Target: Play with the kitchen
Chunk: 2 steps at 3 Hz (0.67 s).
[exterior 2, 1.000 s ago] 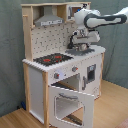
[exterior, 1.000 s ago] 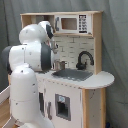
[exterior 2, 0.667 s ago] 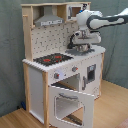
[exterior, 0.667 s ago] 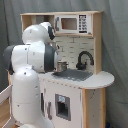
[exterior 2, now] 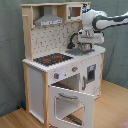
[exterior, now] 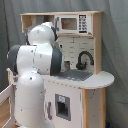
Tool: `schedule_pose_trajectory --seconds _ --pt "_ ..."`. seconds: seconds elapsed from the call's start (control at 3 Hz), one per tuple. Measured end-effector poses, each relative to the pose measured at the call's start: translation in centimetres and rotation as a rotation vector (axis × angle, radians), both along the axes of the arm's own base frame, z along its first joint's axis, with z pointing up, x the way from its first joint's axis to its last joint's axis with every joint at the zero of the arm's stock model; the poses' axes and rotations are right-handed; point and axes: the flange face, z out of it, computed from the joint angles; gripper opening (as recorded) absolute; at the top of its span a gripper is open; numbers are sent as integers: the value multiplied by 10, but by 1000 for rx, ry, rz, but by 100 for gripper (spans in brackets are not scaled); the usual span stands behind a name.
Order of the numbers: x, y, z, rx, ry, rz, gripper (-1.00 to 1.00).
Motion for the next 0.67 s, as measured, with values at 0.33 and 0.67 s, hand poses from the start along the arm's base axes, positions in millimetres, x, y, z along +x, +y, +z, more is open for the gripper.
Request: schedule_pose_trajectory --seconds 0.33,0.67 --pt "1 -20 12 16 -65 -3 -100" --pt "21 -24 1 13 -118 -17 -100"
